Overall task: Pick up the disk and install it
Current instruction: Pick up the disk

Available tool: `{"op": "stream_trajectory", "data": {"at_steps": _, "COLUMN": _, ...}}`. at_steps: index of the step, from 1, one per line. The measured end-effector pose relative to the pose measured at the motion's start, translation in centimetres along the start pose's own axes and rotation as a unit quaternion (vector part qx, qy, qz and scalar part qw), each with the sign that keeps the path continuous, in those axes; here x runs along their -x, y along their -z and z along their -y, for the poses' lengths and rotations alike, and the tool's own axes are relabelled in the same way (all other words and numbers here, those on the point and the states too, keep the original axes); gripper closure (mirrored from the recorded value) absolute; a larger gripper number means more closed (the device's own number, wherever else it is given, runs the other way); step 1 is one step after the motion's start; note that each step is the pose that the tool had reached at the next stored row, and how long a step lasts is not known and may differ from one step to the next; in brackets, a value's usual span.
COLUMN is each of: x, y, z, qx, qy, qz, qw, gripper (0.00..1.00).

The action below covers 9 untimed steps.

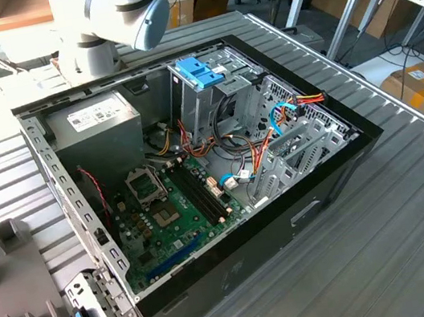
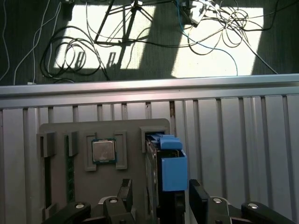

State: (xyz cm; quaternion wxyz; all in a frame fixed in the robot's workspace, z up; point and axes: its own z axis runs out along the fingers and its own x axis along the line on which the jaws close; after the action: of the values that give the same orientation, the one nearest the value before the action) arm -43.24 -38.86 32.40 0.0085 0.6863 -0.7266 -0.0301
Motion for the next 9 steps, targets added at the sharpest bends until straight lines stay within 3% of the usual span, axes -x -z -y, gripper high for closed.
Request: {"op": "stream_trajectory", "data": {"at_steps": 9, "x": -0.01, "y": -0.26, "z": 0.0, "qx": 0.0, "qy": 0.0, "qz": 0.0, "qw": 1.0, "gripper": 0.4}}
